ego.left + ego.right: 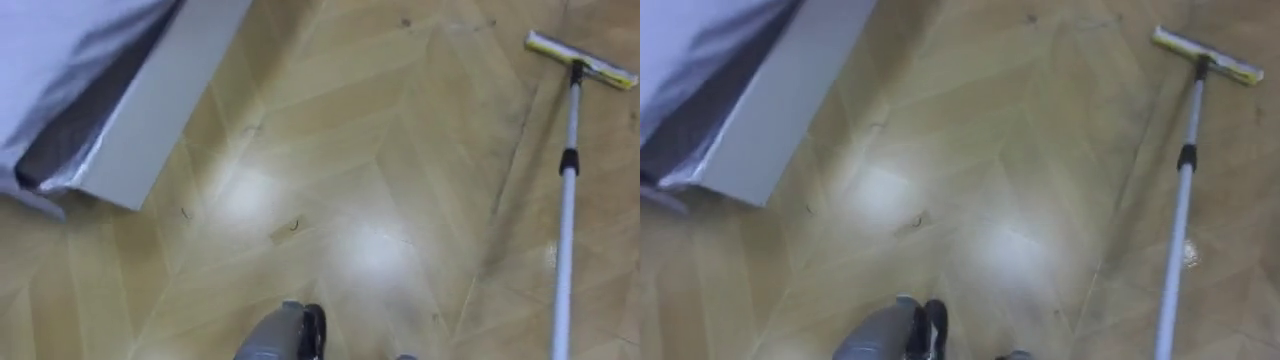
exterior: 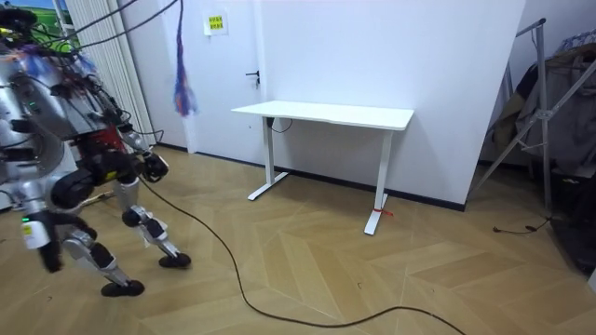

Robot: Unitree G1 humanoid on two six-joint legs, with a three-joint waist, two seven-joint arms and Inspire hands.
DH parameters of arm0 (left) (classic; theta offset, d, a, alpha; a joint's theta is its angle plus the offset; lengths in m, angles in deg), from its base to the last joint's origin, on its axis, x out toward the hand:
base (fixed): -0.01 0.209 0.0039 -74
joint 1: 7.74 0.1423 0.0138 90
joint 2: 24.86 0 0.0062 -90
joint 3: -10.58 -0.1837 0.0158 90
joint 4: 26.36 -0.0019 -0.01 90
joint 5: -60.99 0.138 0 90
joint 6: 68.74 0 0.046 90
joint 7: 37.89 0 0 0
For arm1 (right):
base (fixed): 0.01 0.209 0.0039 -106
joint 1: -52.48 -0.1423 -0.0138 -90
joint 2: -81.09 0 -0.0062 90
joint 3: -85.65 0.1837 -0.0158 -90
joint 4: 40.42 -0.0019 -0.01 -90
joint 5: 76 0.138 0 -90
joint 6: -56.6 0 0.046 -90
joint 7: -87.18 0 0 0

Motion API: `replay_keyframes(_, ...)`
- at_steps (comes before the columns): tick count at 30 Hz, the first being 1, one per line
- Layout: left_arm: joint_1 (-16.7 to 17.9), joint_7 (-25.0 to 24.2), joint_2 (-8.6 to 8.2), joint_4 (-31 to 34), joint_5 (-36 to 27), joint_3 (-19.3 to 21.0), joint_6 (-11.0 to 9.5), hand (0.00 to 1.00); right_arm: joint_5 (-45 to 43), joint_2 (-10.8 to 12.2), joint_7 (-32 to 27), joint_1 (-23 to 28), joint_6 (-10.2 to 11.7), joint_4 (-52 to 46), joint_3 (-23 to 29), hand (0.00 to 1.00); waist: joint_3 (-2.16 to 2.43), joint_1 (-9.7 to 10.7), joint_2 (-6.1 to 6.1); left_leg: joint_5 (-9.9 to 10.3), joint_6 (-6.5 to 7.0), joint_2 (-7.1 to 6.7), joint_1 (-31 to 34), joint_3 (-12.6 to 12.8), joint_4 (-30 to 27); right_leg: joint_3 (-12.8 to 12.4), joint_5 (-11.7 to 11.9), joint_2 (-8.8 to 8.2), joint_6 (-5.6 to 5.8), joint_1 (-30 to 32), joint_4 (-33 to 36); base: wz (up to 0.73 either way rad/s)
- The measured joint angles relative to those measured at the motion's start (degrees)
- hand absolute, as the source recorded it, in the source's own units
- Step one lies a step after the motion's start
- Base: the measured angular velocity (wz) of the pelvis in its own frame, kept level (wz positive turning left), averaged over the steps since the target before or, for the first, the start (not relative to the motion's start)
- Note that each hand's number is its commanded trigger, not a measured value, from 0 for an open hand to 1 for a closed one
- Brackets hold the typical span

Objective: Mop floor

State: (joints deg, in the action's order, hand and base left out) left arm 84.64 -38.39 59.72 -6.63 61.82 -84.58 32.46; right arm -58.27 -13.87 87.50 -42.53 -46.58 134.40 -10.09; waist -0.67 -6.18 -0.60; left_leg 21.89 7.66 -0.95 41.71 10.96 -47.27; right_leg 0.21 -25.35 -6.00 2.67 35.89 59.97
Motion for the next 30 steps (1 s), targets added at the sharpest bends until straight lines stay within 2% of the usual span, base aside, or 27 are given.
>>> replay_keyframes(1, -0.4, 0.1, -0.13, 0.0, 0.1, 0.0, -0.3, 0.00, -0.4, 0.4, -0.5, 1.3, -0.1, 0.0, 0.0, 1.00, 0.05, 0.4, -0.54, 0.4, 0.16, -0.08, -0.6, -0.1, 0.0, -0.3, 1.6, -0.02, -0.09, 0.4, 1.4, -0.26)
replay_keyframes(2, -0.7, 0.2, -0.35, 0.1, 0.9, 0.2, -0.7, 0.00, -0.9, 1.5, -0.9, 3.4, -0.3, 0.0, -0.2, 1.00, 0.16, 1.1, -1.39, 1.4, 0.05, -0.10, -2.3, -0.6, 0.5, -0.8, 4.8, 0.24, 0.03, 1.4, 4.0, -0.58)
replay_keyframes(3, -0.8, 0.6, -0.64, 0.1, 1.1, 0.2, -0.8, 0.00, -1.6, 2.7, -1.3, 4.8, -0.3, 0.0, -0.4, 1.00, 0.24, 1.4, -2.25, 2.6, -0.47, -0.35, -3.8, -2.8, 1.3, -1.0, 4.8, 1.15, -0.32, 2.8, 4.8, -0.76)
replay_keyframes(4, -0.9, 1.0, -0.77, 0.0, 1.1, 0.2, -0.8, 0.00, -2.0, 3.3, -1.6, 4.9, -0.4, -0.1, -0.4, 1.00, 0.11, 1.4, -2.46, 2.7, -0.66, -0.52, -4.2, -3.9, 1.6, -1.3, 4.1, 1.33, -0.53, 3.9, 4.6, -1.02)
replay_keyframes(5, -1.0, 1.7, -1.06, -0.2, 1.1, 0.1, -0.7, 0.00, -2.6, 4.5, -2.2, 4.9, -0.6, -0.1, -0.4, 1.00, 0.00, 2.0, -2.75, 2.7, -0.86, -0.89, -5.0, -5.8, 2.4, -0.4, 2.9, 1.73, -0.47, 6.2, 2.3, -1.06)
replay_keyframes(7, -1.0, 3.2, -1.67, -0.8, 1.0, 0.1, -0.6, 0.00, -3.7, 6.6, -3.0, 4.6, -1.0, -0.2, -1.0, 1.00, -0.23, 3.0, -3.21, 2.7, -1.67, -1.61, -6.5, -10.2, 2.9, 0.5, 2.9, 3.19, -1.09, 7.0, -11.5, -1.03)
replay_keyframes(8, -1.0, 3.7, -1.89, -1.0, 1.0, 0.2, -0.4, 0.00, -4.5, 7.0, -3.2, 4.1, -1.6, -0.2, -1.0, 1.00, -0.23, 3.0, -2.96, 2.7, -1.91, -1.99, -6.5, -10.9, 2.4, 0.6, 3.8, 3.20, -1.04, 6.8, -14.6, -0.65)
replay_keyframes(9, -1.0, 4.3, -2.64, -1.6, 1.0, 0.3, -0.3, 0.00, -5.8, 7.3, -3.6, 3.4, -3.0, -0.4, -0.9, 1.00, -0.50, 3.6, -2.95, 3.7, -3.56, -2.02, -6.4, -11.2, 0.8, 1.5, 7.3, 2.90, -2.71, 6.2, -15.1, -0.31)
replay_keyframes(10, -1.0, 4.4, -3.04, -1.8, 0.9, 0.5, -0.2, 0.00, -6.4, 7.3, -3.9, 3.1, -3.7, -0.5, -0.8, 1.00, -0.40, 3.8, -3.22, 4.1, -4.18, -1.59, -6.3, -11.1, 0.4, 2.6, 7.0, 2.58, -3.04, 5.9, -14.7, -0.03)
replay_keyframes(11, -1.1, 4.3, -3.31, -1.8, 0.8, 0.5, -0.2, 0.00, -6.7, 7.4, -4.4, 1.5, -5.1, -0.3, 0.1, 1.00, -0.37, 4.3, -3.39, 4.2, -4.34, -1.02, -6.4, -9.9, 0.0, 4.7, 6.4, 1.62, -3.69, 5.5, -14.1, 0.36)
replay_keyframes(14, -2.7, 3.9, -2.86, -2.3, -0.2, 0.3, 0.6, 0.00, -6.8, 6.2, -5.2, -5.9, -7.2, 0.1, 2.1, 1.00, -0.68, 3.5, -2.88, 4.2, -4.40, -0.66, -7.1, -9.5, -0.1, 7.8, 5.1, 0.92, -4.73, 4.5, -12.9, 0.44)
replay_keyframes(15, -3.1, 3.7, -2.27, -2.4, -1.4, -0.3, 1.1, 0.00, -6.2, 5.3, -5.1, -9.7, -6.7, 0.0, 2.1, 1.00, -1.38, 2.4, -1.79, 4.3, -4.70, -0.63, -7.0, -9.9, -1.4, 8.0, 4.1, 0.97, -5.13, 4.1, -12.3, 0.26)
replay_keyframes(16, -3.1, 3.6, -1.95, -2.4, -1.4, -0.6, 1.3, 0.00, -6.2, 4.9, -5.0, -11.4, -6.4, -0.1, 2.1, 1.00, -1.57, 2.1, -1.46, 4.3, -4.83, -0.53, -6.5, -10.2, -3.0, 8.4, 3.5, 0.91, -5.36, 4.0, -12.1, 0.28)
replay_keyframes(17, -3.1, 3.4, -1.17, -3.0, -1.9, -0.7, 1.5, 0.00, -5.8, 4.1, -4.5, -14.2, -4.9, -0.7, 2.2, 1.00, -1.51, 1.3, -0.98, 4.2, -5.11, 0.33, -4.8, -10.3, -7.5, 9.6, 1.7, 0.84, -5.86, 3.9, -10.5, 0.49)
replay_keyframes(18, -3.0, 3.3, 0.08, -3.1, -2.8, -0.8, 1.8, 0.00, -5.7, 3.3, -3.6, -15.8, -3.4, -2.1, 2.5, 1.00, -1.55, 1.0, 0.03, 2.8, -7.28, 1.21, -2.2, -10.0, -13.1, 10.1, -0.5, 0.87, -6.42, 3.9, -8.2, 0.58)
replay_keyframes(19, -2.8, 3.3, 0.68, -3.1, -3.0, -0.8, 1.9, 0.00, -5.4, 2.8, -3.0, -16.3, -2.5, -2.4, 2.5, 1.00, -1.51, 0.8, 0.56, 1.6, -8.04, 1.83, -0.9, -9.5, -15.9, 10.1, -1.6, 1.06, -6.71, 3.9, -7.1, 0.66)
replay_keyframes(20, -2.3, 3.4, 1.49, -3.5, -3.1, -0.9, 2.3, 0.00, -4.3, 1.8, -2.1, -17.5, -1.4, -2.6, 2.3, 1.00, -1.31, 0.2, 1.22, -1.0, -8.34, 2.98, 1.2, -8.8, -20.7, 9.8, -3.2, 1.60, -7.29, 3.6, -5.4, 0.63)
replay_keyframes(21, -2.0, 3.3, 1.73, -3.9, -2.9, -1.9, 2.6, 0.00, -2.4, 0.9, -1.4, -17.7, -0.6, -2.6, 1.9, 1.00, -1.42, -0.9, 1.48, -4.1, -8.25, 3.56, 2.8, -8.2, -24.8, 9.2, -4.5, 2.52, -7.74, 2.2, -4.6, 0.61)
replay_keyframes(22, -1.3, 3.2, 1.72, -3.9, -2.9, -1.9, 2.6, 0.00, -1.6, 0.8, -1.1, -17.5, -0.5, -2.5, 1.9, 1.00, -1.46, -1.4, 1.71, -4.8, -8.24, 3.43, 3.4, -8.1, -26.2, 8.7, -5.2, 2.81, -7.98, 1.3, -4.4, 0.64)
replay_keyframes(23, 0.0, 2.5, 1.59, -3.8, -2.4, -1.8, 2.6, 0.00, 0.2, 0.6, -0.3, -16.6, -0.6, -2.5, 2.0, 1.00, -1.42, -1.6, 2.53, -3.7, -7.60, 3.04, 4.2, -7.2, -24.9, 7.4, -6.2, 3.09, -7.89, -0.2, -4.2, 0.63)
replay_keyframes(24, 1.1, 1.4, 1.58, -2.9, -2.3, -1.8, 2.6, 0.00, 1.2, 0.8, 0.5, -15.3, -0.6, -2.5, 2.4, 1.00, -1.46, -2.0, 3.17, -2.4, -6.90, 2.50, 5.0, -5.3, -19.8, 5.6, -6.9, 3.22, -7.60, -1.3, -4.5, 0.60)
replay_keyframes(25, 1.5, 0.8, 1.47, -2.8, -2.3, -1.8, 2.5, 0.00, 1.6, 0.9, 0.8, -14.5, -0.7, -2.3, 2.5, 1.00, -1.42, -2.0, 3.31, -2.5, -6.94, 1.90, 5.4, -4.7, -16.4, 4.7, -7.1, 3.40, -7.37, -1.9, -4.9, 0.50)
replay_keyframes(26, 2.3, -0.5, 1.18, -3.0, -2.4, -1.8, 2.6, 0.00, 2.6, 1.0, 1.3, -12.4, -0.6, -2.3, 2.6, 1.00, -1.26, -2.0, 2.85, -2.9, -7.13, 0.54, 5.5, -4.8, -8.0, 3.1, -7.2, 4.18, -7.21, -3.8, -6.7, 0.39)
replay_keyframes(27, 2.6, -1.6, 1.11, -3.1, -2.2, -1.8, 2.5, 0.00, 3.4, 1.0, 1.4, -10.2, -0.6, -2.2, 2.5, 1.00, -1.11, -2.0, 2.47, -4.8, -7.24, -0.76, 5.5, -5.1, 0.2, 1.5, -7.5, 4.55, -6.81, -5.5, -8.4, 0.30)
replay_keyframes(28, 2.6, -2.0, 1.11, -3.1, -1.7, -1.7, 2.5, 0.00, 3.8, 1.1, 1.4, -9.1, -0.6, -2.1, 2.4, 1.00, -1.08, -2.0, 2.44, -6.9, -6.30, -1.07, 5.7, -5.0, 2.0, 0.4, -7.8, 4.65, -6.46, -6.3, -9.1, 0.06)
replay_keyframes(29, 2.2, -2.6, 0.84, -3.5, -0.7, -1.5, 2.4, 0.00, 4.6, 1.1, 1.6, -7.1, -0.5, -2.0, 2.3, 1.00, -0.67, -1.8, 2.03, -8.2, -4.47, -0.62, 4.7, -3.7, 2.8, -1.5, -8.4, 4.77, -5.42, -6.9, -9.9, -0.19)
replay_keyframes(30, 1.5, -2.6, 0.33, -4.7, -0.1, 0.1, 1.9, 0.00, 4.7, 1.1, 1.6, -5.0, -0.4, -1.7, 1.8, 1.00, -0.45, -1.9, 1.71, -7.1, -2.03, 0.11, 3.7, -1.1, 2.2, -2.1, -8.3, 4.05, -4.63, -6.9, -8.4, -0.31)
